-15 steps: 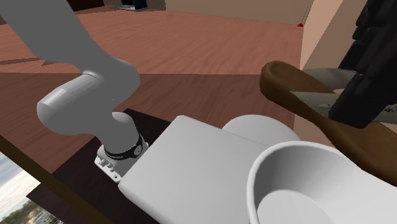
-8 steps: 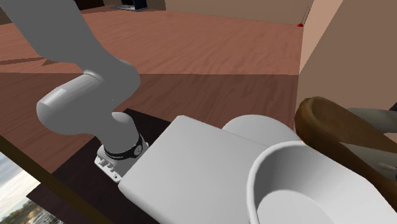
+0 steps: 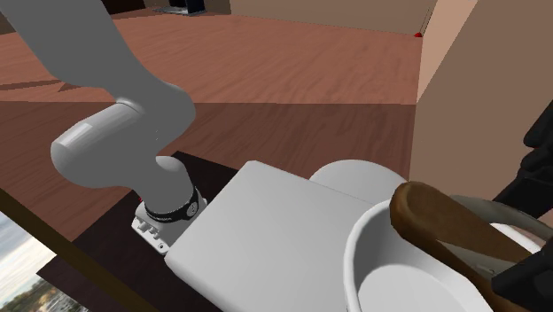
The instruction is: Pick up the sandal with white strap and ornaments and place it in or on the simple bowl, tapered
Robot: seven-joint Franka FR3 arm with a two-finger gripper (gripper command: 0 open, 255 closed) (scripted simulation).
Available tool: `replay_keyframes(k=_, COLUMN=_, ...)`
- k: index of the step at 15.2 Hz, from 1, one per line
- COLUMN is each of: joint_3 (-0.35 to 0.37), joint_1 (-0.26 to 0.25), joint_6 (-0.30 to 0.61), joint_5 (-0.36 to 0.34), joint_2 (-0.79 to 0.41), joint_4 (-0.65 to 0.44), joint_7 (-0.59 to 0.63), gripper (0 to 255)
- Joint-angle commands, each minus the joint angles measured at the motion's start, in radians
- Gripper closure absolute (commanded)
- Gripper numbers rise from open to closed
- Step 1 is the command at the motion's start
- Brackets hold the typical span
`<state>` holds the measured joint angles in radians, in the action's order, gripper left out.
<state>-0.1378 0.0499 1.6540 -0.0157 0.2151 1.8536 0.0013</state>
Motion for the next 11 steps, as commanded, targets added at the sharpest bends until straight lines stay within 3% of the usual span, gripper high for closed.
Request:
replay_keyframes(k=1, joint_3=-0.001, joint_1=0.001, joint_6=0.027, joint_5=-0.001, joint_2=0.006, joint_4=0.031, joint_7=-0.001, gripper=255)
replay_keyframes(k=4, joint_3=-0.001, joint_1=0.001, joint_6=0.070, joint_5=-0.002, joint_2=0.011, joint_4=0.080, joint_7=-0.001, gripper=255)
replay_keyframes(k=11, joint_3=-0.001, joint_1=0.001, joint_6=0.070, joint_5=-0.002, joint_2=0.011, joint_4=0.080, joint_7=-0.001, gripper=255)
